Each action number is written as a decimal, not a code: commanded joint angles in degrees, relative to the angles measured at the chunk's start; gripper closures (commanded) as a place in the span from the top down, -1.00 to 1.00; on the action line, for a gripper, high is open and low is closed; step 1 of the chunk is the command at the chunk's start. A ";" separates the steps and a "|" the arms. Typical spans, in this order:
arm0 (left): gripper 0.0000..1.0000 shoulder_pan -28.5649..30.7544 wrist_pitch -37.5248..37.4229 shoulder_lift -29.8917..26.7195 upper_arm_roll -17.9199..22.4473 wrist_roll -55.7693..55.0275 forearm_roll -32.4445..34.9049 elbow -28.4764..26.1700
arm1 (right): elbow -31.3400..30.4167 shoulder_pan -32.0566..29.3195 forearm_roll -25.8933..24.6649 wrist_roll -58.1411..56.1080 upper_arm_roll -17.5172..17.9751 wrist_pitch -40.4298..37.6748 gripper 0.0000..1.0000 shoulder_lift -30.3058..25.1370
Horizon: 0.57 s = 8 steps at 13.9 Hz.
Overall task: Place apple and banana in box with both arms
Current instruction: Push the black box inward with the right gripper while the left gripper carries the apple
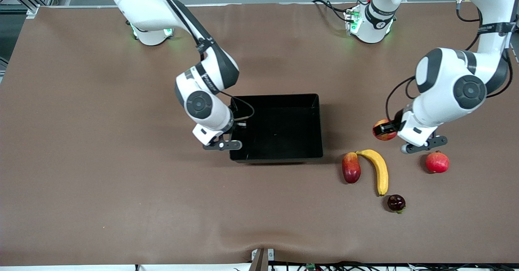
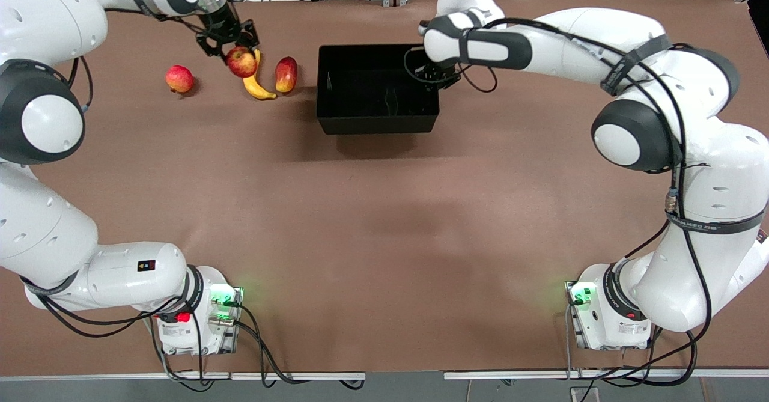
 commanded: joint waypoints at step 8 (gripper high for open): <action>-1.00 -5.85 -2.59 9.61 -7.93 -23.32 -2.64 12.68 | -3.79 3.35 0.58 9.72 -0.68 6.83 1.00 0.24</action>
